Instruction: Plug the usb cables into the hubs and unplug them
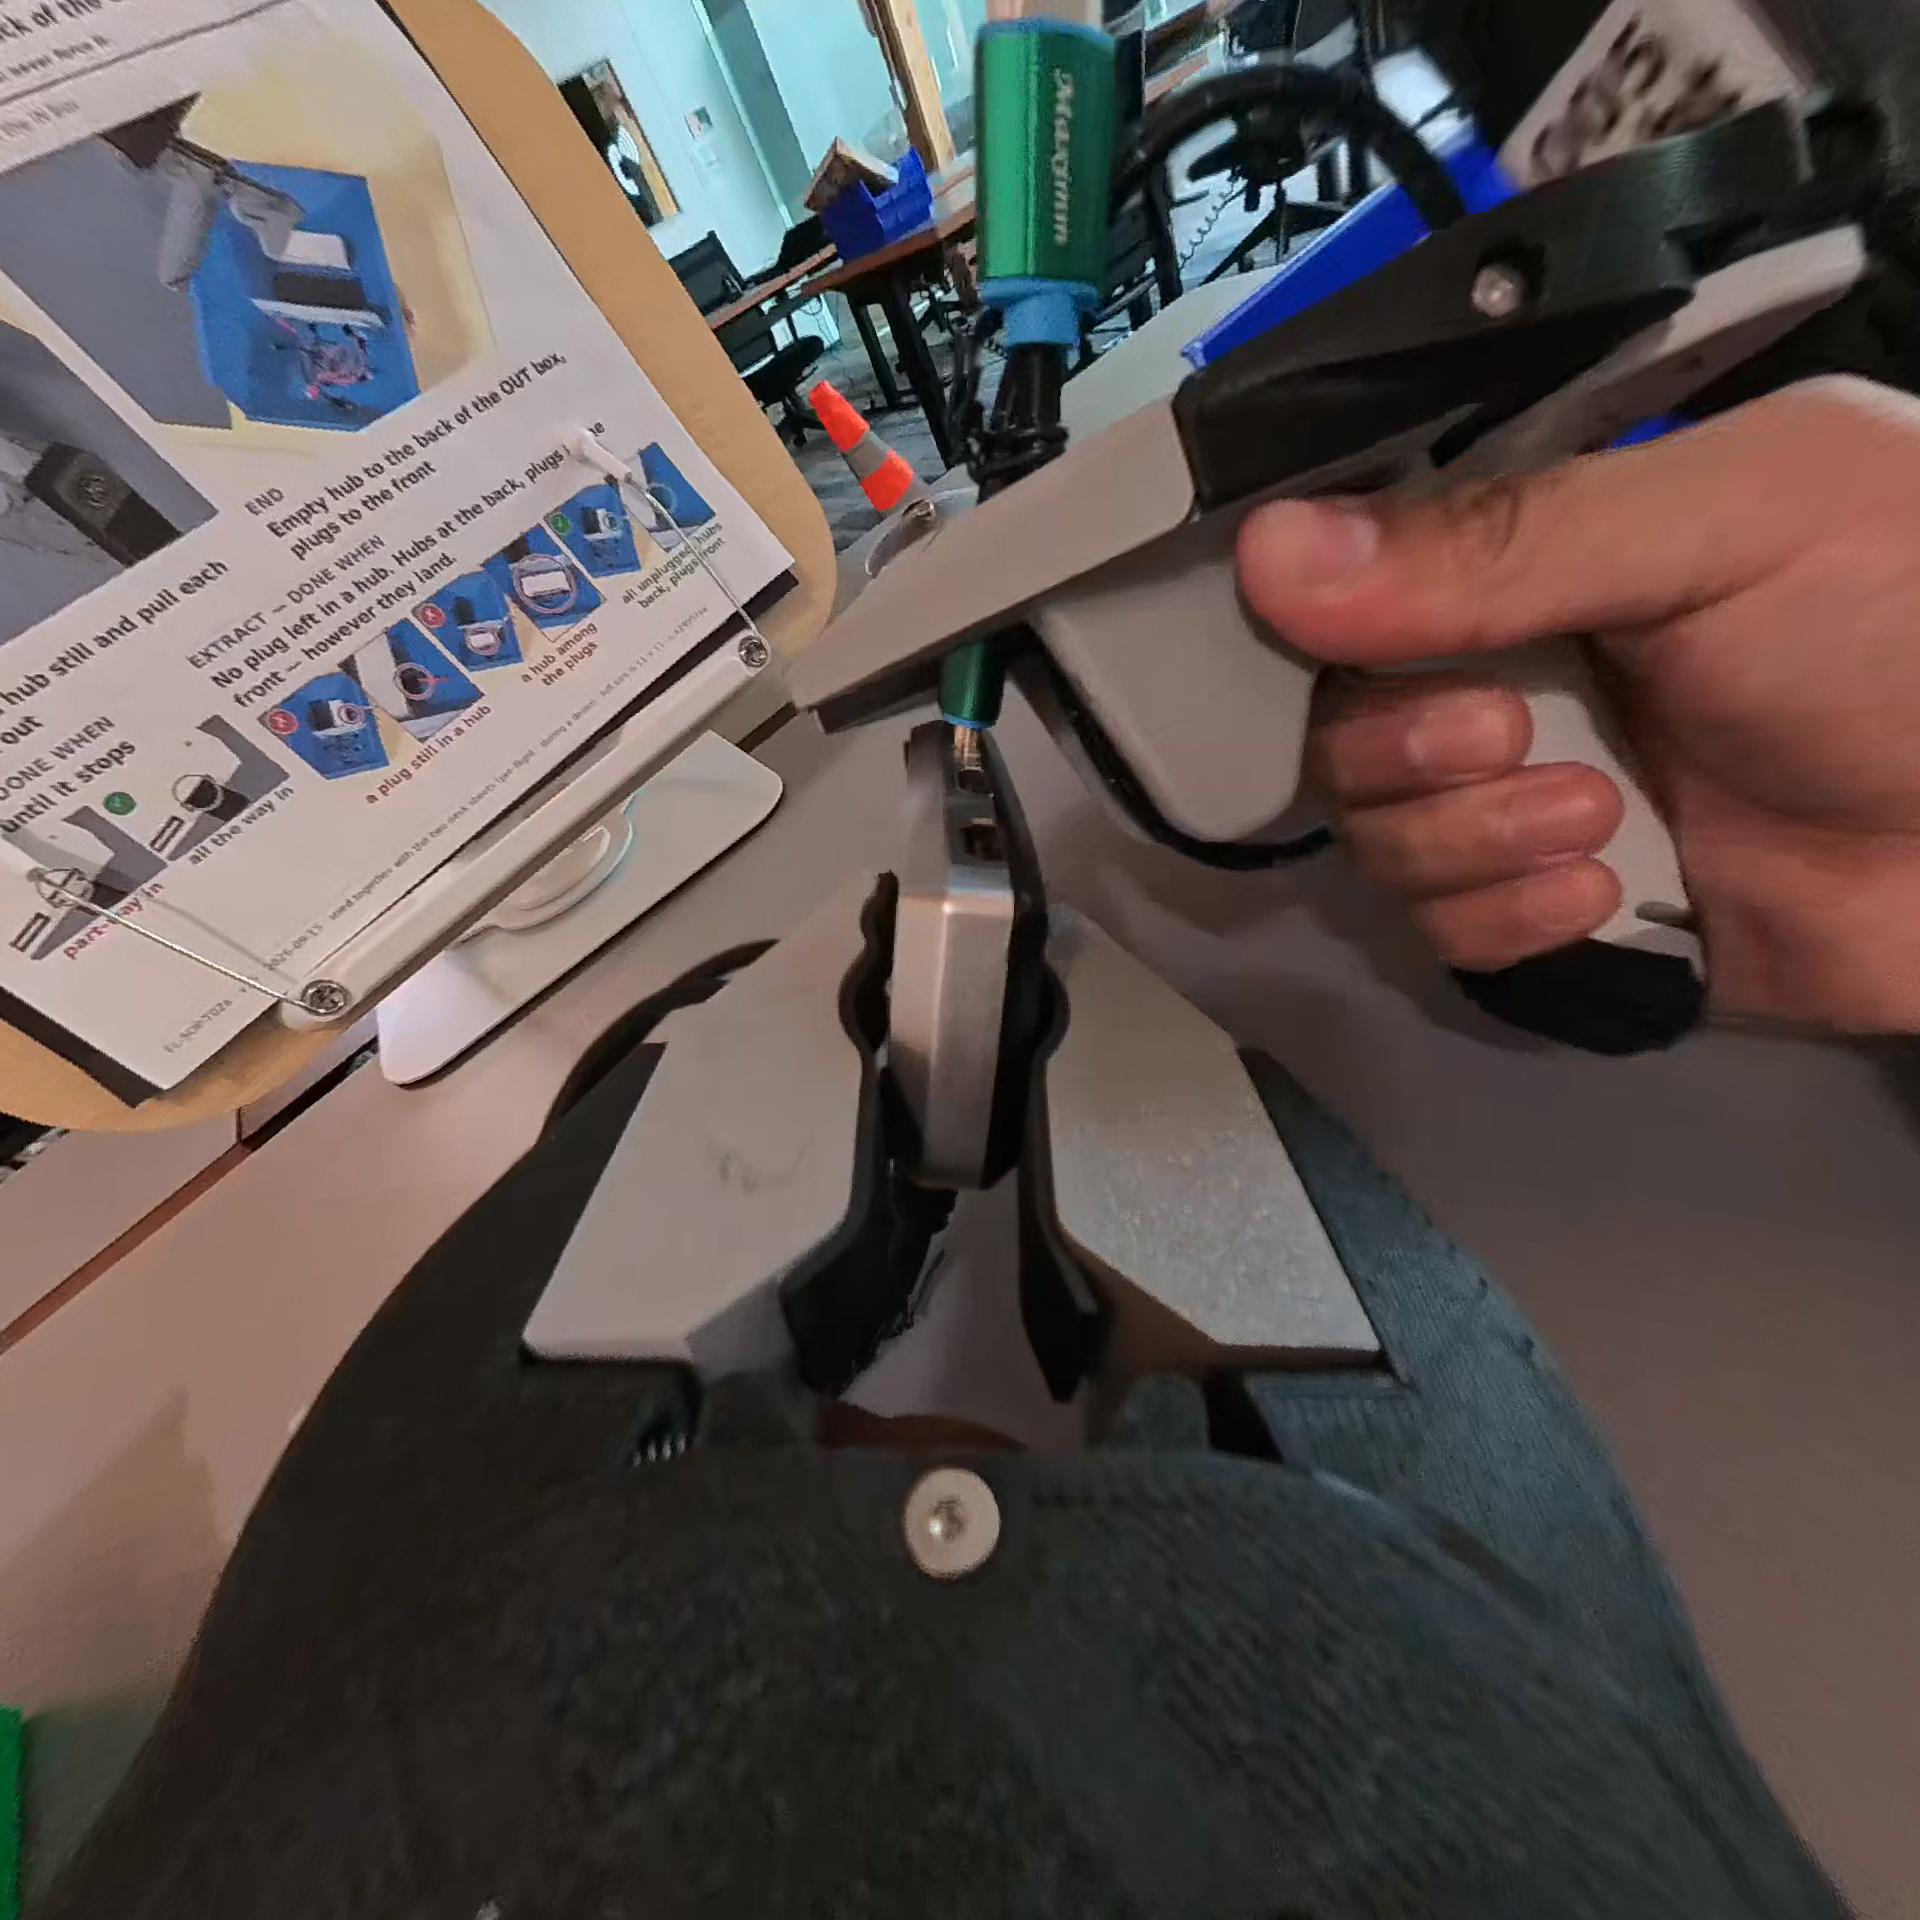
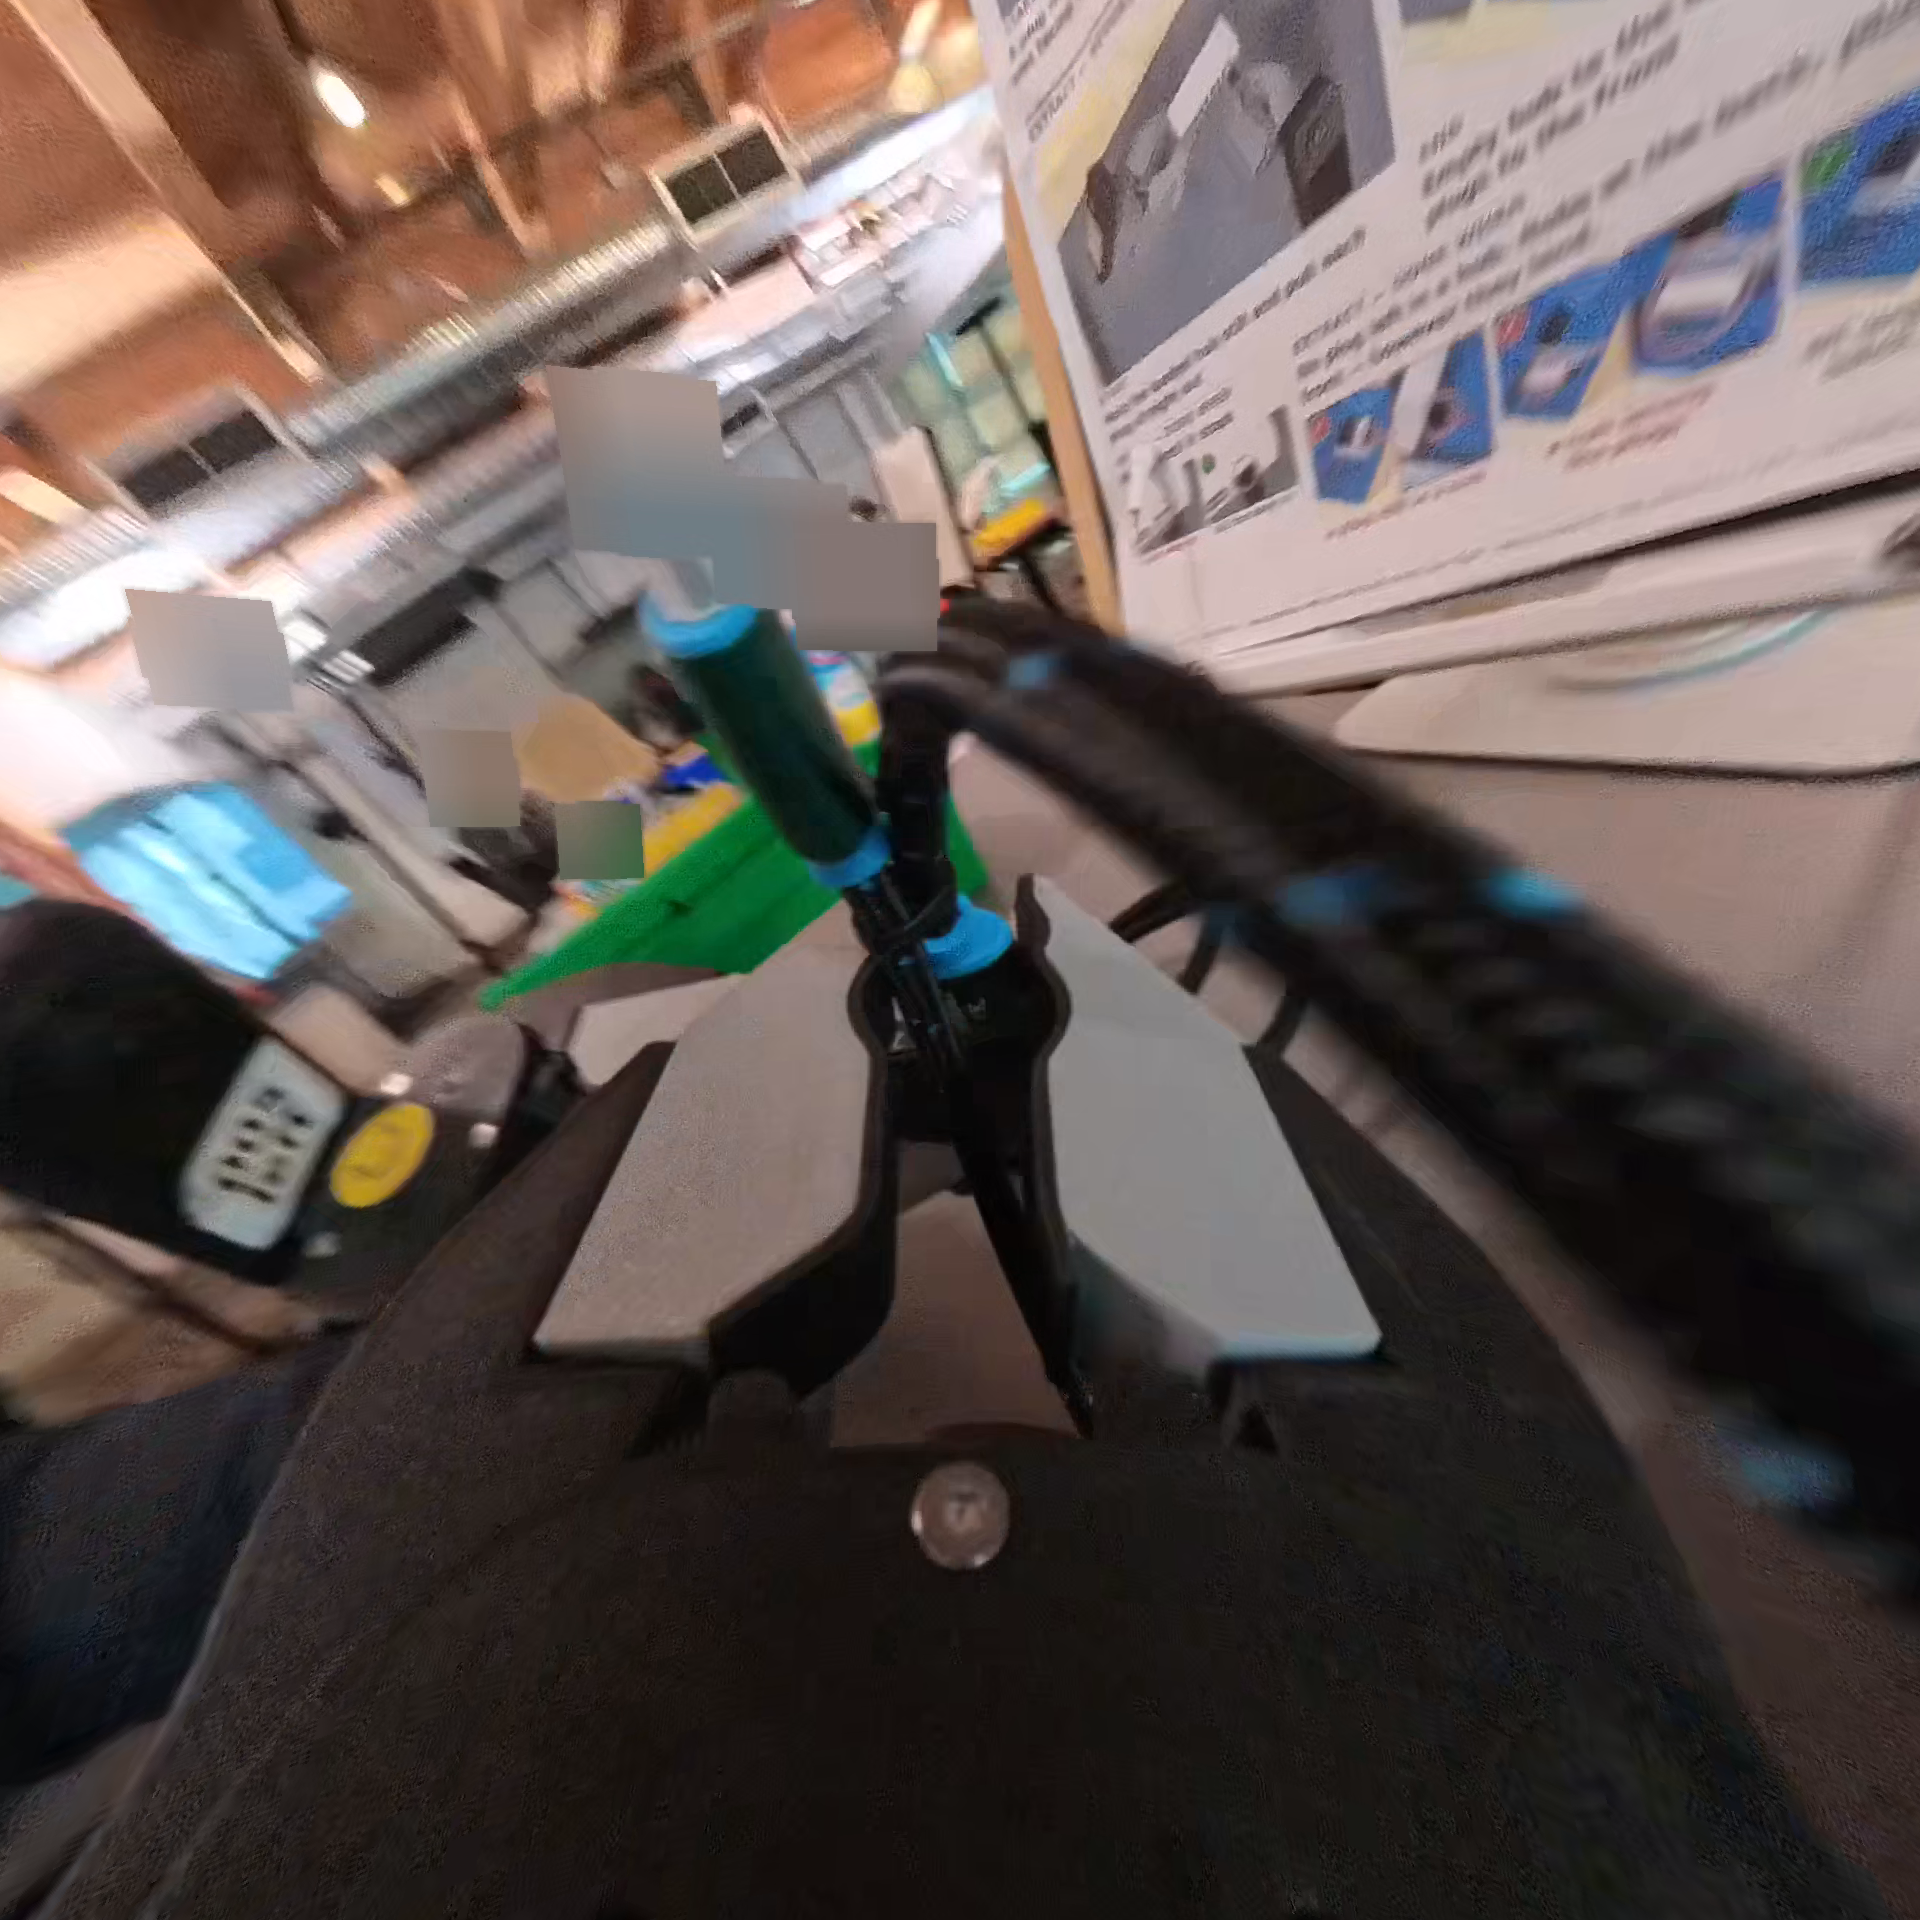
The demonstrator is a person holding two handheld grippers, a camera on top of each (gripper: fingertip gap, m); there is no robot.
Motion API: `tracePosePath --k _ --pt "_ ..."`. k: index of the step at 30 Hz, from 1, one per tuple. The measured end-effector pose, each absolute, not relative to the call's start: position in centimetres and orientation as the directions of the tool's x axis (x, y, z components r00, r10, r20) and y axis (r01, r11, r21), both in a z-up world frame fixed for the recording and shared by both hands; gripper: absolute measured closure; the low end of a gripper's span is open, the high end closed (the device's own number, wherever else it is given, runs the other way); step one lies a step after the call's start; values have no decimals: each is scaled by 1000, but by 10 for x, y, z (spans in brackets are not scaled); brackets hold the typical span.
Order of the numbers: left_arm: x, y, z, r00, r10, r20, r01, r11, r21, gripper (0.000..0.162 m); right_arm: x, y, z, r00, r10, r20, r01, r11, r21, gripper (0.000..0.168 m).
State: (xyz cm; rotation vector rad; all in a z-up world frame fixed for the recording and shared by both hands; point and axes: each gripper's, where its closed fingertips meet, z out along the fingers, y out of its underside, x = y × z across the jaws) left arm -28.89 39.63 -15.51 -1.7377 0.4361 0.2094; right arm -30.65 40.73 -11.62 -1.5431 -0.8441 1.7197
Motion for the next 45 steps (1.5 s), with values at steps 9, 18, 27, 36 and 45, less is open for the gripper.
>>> tracePosePath --k 9,18,27,36,45 --pt "-289 393 -147 922 -151 -357 -378 -144 -915 141 -303 407 -99 -81 860 -504 -138 -510 -849 151" --pt "-292 390 -146 928 -147 -342 -362 -149 -920 142 -305 404 -97 -75 874 -480 -116 -486 -866 152" --pt "-288 397 -162 933 -181 -310 -343 -194 -919 142 -301 418 -116 208 953 -222 24 -232 -972 155" --pt "-289 395 -164 959 -221 -179 -227 -214 -950 140 -303 417 -117 135 931 -339 6 -343 -939 153" --pt "-309 395 -155 969 -234 79 28 -212 -977 141 -299 402 -95 32 920 -390 -46 -388 -920 103"
